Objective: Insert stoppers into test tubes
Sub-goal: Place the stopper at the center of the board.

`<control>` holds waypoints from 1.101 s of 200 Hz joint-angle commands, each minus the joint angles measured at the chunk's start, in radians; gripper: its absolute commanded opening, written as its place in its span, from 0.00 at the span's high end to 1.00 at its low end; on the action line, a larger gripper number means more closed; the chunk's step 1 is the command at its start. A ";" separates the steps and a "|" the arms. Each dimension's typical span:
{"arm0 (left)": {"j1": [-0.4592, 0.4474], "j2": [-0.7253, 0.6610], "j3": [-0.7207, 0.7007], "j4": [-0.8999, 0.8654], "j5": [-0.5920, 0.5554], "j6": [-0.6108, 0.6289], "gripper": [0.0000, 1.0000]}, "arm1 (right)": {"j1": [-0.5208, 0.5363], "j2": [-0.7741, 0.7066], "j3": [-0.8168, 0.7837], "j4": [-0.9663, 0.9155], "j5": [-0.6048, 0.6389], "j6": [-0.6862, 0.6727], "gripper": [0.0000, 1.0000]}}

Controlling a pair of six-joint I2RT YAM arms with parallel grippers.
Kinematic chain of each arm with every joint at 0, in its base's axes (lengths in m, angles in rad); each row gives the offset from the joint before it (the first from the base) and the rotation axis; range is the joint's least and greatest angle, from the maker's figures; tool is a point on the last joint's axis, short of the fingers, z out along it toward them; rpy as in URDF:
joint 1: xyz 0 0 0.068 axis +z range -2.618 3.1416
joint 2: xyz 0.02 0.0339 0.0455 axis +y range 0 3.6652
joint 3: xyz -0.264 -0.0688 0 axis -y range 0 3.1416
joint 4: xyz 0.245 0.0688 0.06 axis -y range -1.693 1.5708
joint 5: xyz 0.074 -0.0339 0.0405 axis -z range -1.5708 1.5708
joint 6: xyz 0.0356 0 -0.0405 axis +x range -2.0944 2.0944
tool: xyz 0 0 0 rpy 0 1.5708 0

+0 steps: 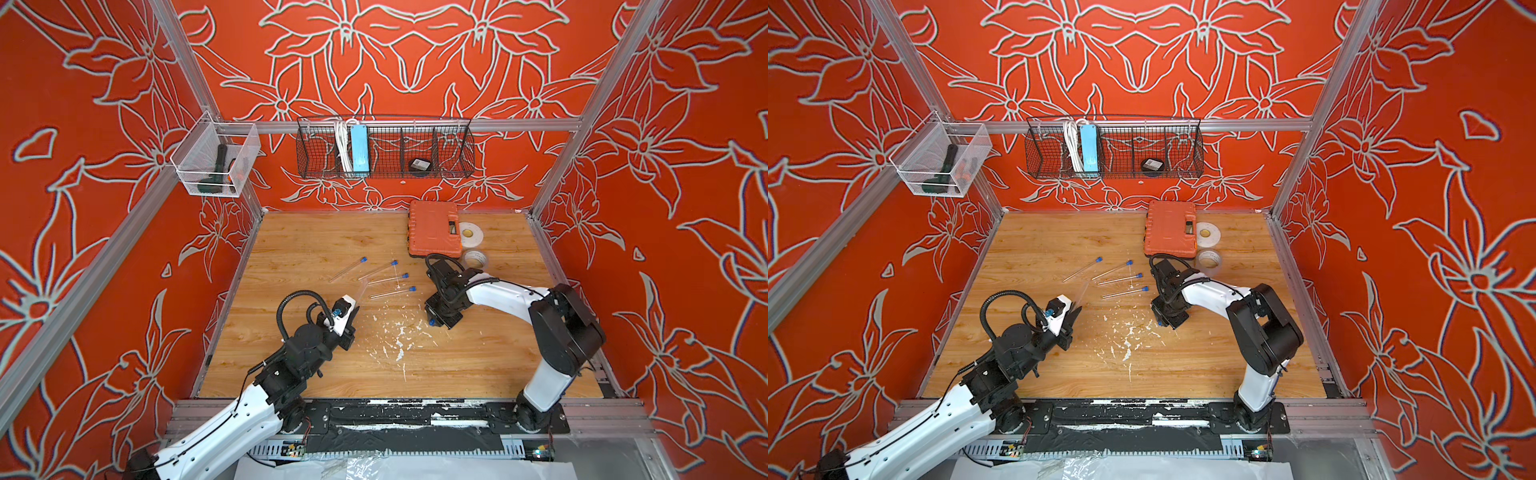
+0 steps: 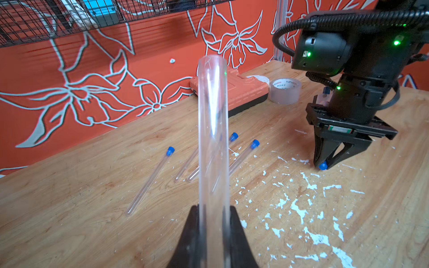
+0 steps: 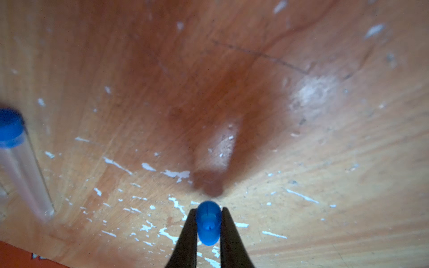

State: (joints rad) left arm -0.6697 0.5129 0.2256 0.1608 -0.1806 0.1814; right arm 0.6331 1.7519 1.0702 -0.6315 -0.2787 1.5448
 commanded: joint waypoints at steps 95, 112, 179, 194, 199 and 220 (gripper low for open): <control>-0.004 0.028 0.011 0.016 0.010 0.030 1.00 | -0.035 -0.179 0.093 -0.174 0.111 -0.225 0.57; -0.004 0.037 0.009 0.030 0.022 0.036 1.00 | -0.080 -0.257 0.130 -0.142 0.107 -0.502 0.58; -0.004 0.092 -0.012 0.100 0.114 0.050 1.00 | -0.111 -0.468 0.041 -0.272 -0.149 -2.216 0.59; -0.004 0.112 -0.014 0.115 0.124 0.045 1.00 | -0.108 -0.487 -0.042 -0.273 -0.137 -2.437 0.58; -0.003 0.117 -0.014 0.118 0.128 0.044 1.00 | -0.107 -0.486 -0.059 -0.253 -0.124 -2.479 0.59; -0.004 0.138 -0.006 0.125 0.136 0.053 1.00 | -0.105 -0.435 -0.081 -0.207 -0.125 -2.616 0.58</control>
State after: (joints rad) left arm -0.6697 0.6338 0.2253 0.2348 -0.0761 0.2283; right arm 0.5228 1.2709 1.0157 -0.8307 -0.3843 -0.6075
